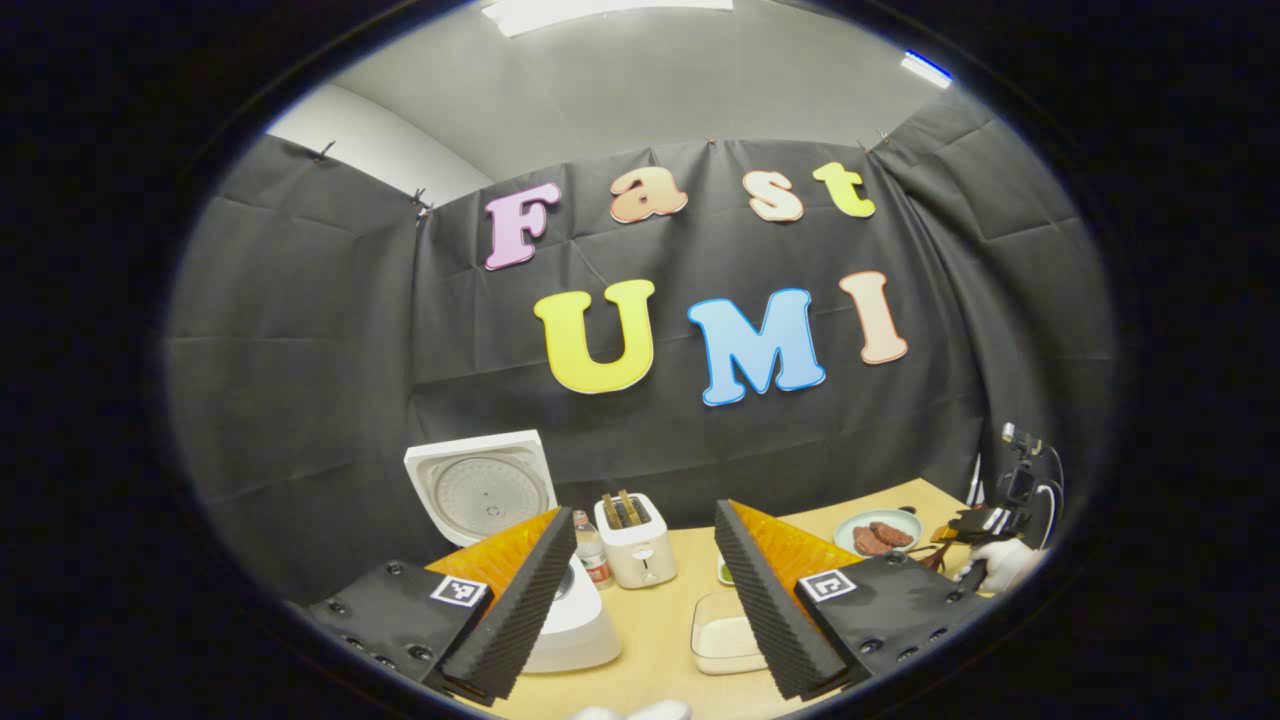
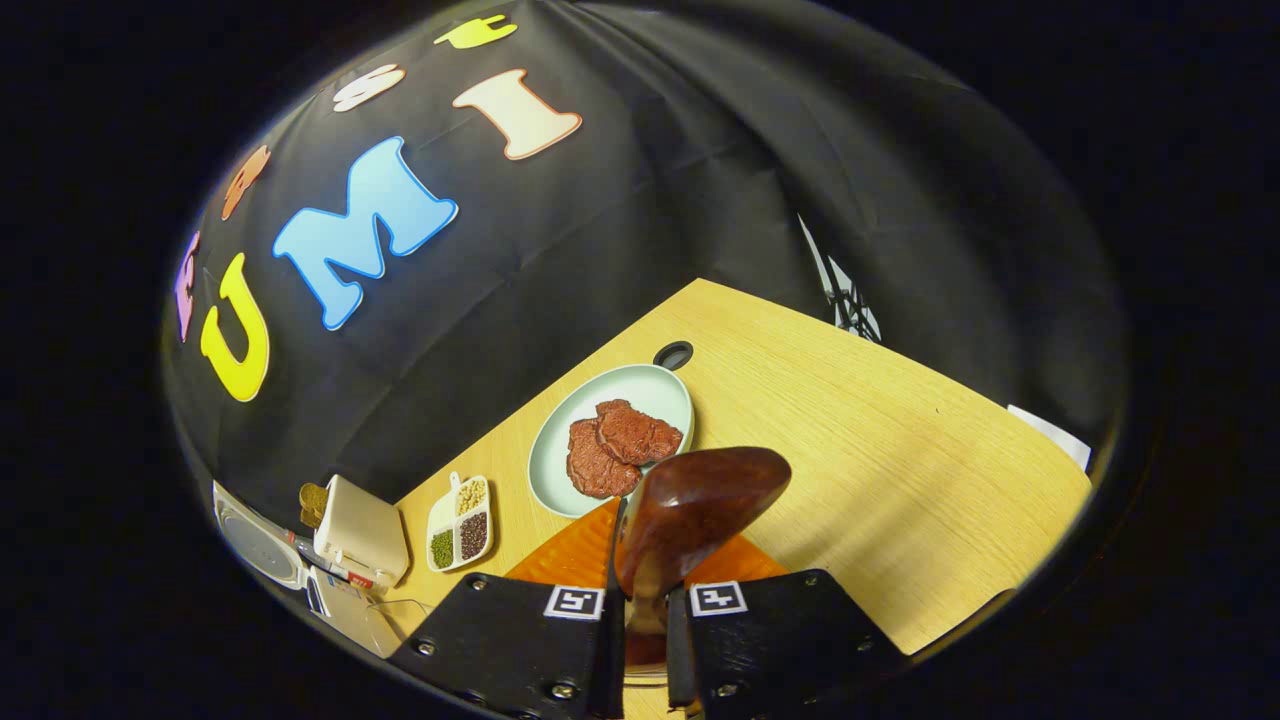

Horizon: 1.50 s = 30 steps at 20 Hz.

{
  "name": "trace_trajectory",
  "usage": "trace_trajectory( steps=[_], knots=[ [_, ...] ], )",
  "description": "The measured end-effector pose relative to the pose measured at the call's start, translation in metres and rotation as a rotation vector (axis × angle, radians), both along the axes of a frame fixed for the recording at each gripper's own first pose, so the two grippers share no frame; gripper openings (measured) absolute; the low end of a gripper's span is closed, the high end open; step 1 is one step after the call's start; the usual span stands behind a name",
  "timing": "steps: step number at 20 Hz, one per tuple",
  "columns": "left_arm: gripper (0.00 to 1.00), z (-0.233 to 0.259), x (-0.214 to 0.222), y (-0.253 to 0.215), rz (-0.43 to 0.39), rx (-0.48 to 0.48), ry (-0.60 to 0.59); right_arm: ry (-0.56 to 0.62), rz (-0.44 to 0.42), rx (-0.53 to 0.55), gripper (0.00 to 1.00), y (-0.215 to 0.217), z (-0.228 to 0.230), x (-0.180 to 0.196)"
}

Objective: Close the left gripper, press the button to open the rice cooker; take a wooden spoon from the chopstick holder with the right hand, scoop a spoonful of rice and pour it into the rice cooker, then put the wooden spoon back into the chopstick holder.

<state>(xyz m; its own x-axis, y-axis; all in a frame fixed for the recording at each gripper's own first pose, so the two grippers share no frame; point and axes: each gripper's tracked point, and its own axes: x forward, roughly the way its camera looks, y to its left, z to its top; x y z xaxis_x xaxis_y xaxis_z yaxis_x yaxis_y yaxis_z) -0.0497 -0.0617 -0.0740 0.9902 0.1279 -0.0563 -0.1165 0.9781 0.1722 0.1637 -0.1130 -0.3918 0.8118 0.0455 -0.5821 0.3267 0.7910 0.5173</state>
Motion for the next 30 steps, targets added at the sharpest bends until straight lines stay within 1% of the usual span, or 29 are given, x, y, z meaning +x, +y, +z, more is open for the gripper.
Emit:
trace_trajectory(
  steps=[2,3,4,5,6,8,9,10,13,16,19,22,24,27,30],
  knots=[
    [0.99,0.001,0.001,0.002,0.004,0.004,0.001,0.020,0.011,0.017,0.21,0.001,0.000,-0.001],
    [0.99,0.004,0.001,0.003,0.003,0.005,-0.005,0.019,0.002,0.005,0.28,-0.004,0.001,-0.003],
    [0.99,0.007,0.001,0.004,0.004,0.009,-0.012,0.013,-0.004,-0.043,0.32,-0.011,0.006,-0.003],
    [0.99,0.010,0.002,0.006,0.006,0.013,-0.017,-0.009,0.001,-0.116,0.50,-0.019,0.016,-0.004],
    [0.99,0.012,0.003,0.008,0.006,0.017,-0.021,-0.041,0.017,-0.189,0.57,-0.026,0.030,-0.004],
    [0.99,0.019,0.005,0.014,0.008,0.019,-0.031,-0.104,0.031,-0.311,1.00,-0.034,0.072,-0.011],
    [0.99,0.024,0.007,0.018,0.009,0.019,-0.039,-0.149,0.040,-0.373,0.98,-0.037,0.096,-0.015],
    [0.99,0.029,0.010,0.021,0.010,0.016,-0.045,-0.191,0.050,-0.436,0.98,-0.039,0.122,-0.021],
    [0.99,0.044,0.022,0.038,0.013,0.000,-0.067,-0.318,0.103,-0.551,0.98,-0.023,0.190,-0.041],
    [0.99,0.067,0.038,0.064,0.034,-0.019,-0.108,-0.412,0.171,-0.611,0.98,0.006,0.237,-0.069],
    [0.99,0.082,0.058,0.096,0.065,-0.036,-0.132,-0.493,0.183,-0.637,0.98,0.031,0.273,-0.099],
    [0.99,0.094,0.081,0.132,0.100,-0.060,-0.146,-0.513,0.212,-0.584,0.98,0.070,0.282,-0.129],
    [0.99,0.100,0.097,0.159,0.131,-0.075,-0.154,-0.510,0.238,-0.584,0.98,0.087,0.282,-0.142],
    [0.99,0.115,0.129,0.198,0.165,-0.061,-0.176,-0.490,0.285,-0.558,0.98,0.115,0.275,-0.153],
    [0.99,0.130,0.164,0.232,0.187,-0.047,-0.194,-0.462,0.318,-0.583,0.98,0.127,0.271,-0.152]
  ],
)
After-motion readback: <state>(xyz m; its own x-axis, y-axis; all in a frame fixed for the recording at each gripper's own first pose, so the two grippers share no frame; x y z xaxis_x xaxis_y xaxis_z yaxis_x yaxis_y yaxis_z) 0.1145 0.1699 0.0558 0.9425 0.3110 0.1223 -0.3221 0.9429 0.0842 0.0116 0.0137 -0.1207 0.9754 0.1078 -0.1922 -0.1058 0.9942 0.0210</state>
